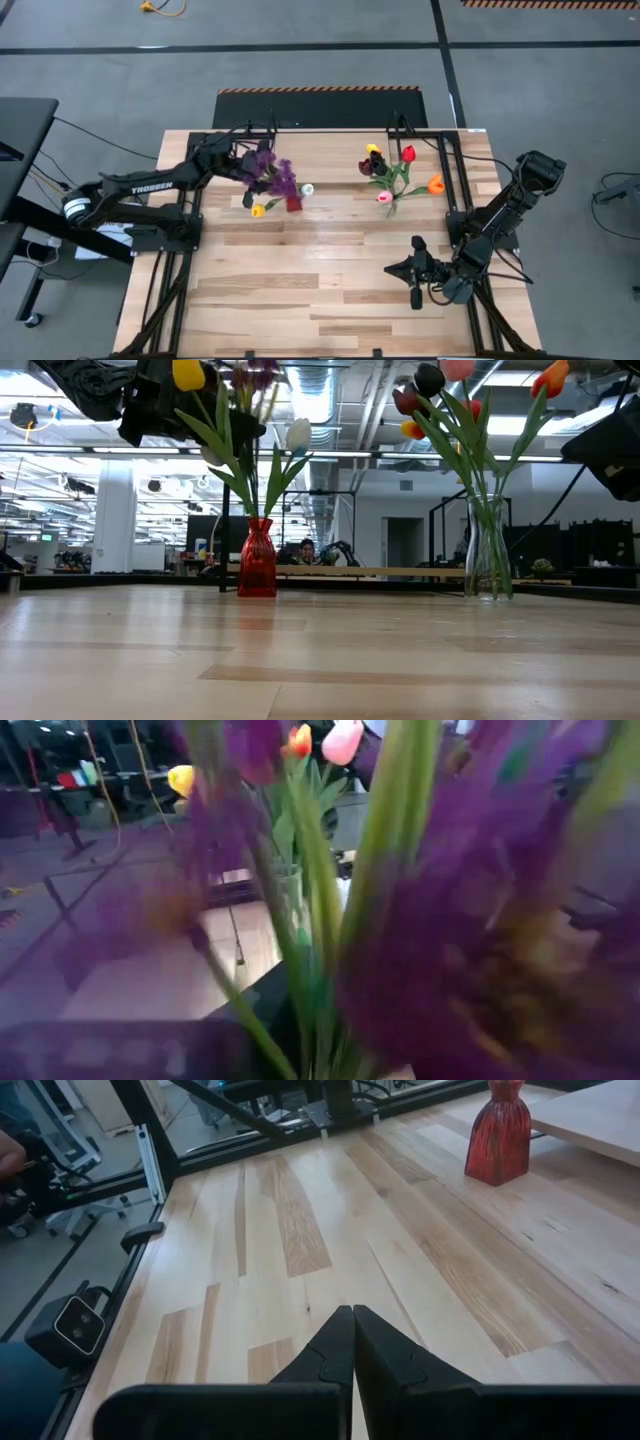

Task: Pick and place flowers into a vace then onto a shelf
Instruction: Put the purple flowers into the red vase

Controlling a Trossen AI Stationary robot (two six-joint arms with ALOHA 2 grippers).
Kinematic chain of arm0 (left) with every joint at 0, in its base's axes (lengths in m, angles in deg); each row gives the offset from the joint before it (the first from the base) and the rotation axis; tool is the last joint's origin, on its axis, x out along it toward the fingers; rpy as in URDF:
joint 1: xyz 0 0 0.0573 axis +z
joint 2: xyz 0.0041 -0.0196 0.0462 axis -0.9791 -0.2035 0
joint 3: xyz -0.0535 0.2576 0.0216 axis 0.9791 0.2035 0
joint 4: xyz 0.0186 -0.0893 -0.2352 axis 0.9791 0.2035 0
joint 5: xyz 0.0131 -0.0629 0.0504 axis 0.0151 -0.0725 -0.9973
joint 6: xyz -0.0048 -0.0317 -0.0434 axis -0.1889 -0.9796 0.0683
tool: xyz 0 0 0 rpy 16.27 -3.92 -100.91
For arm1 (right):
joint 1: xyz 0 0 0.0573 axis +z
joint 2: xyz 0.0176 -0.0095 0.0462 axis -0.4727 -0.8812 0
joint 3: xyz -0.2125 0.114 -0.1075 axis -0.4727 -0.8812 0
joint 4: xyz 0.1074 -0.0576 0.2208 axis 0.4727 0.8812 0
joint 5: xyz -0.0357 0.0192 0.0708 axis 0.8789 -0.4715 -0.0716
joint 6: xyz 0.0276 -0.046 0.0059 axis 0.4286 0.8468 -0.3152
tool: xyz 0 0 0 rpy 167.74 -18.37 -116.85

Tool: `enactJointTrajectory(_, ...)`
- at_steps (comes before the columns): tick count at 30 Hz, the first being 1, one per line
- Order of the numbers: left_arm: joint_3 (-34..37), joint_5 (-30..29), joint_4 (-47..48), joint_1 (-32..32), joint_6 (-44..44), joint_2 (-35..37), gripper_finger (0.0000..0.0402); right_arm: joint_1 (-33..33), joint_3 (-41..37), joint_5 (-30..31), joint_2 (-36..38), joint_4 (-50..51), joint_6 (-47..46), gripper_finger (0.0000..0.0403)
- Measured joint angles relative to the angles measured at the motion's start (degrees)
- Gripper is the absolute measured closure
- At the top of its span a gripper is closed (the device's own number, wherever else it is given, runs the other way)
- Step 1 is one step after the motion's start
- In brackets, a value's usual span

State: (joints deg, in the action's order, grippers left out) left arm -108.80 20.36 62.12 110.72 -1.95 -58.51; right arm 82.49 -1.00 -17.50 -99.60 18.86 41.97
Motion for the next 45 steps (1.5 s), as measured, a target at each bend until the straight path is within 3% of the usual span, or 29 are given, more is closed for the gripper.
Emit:
enactJointTrajectory(15,-4.3,0.7,11.7,-0.4,1.1,0.0,0.0228,0.0,0.0,0.0,0.0,0.3,0.0,0.0403)
enactJointTrajectory(29,-11.7,-0.2,30.1,-0.4,5.7,0.3,0.0227,0.0,0.0,-0.2,0.0,0.9,0.0,0.0403)
enactJointTrajectory(45,-20.7,-7.1,50.2,-0.4,10.5,0.6,0.0227,0.0,0.0,-0.2,0.0,1.6,0.0,0.0403)
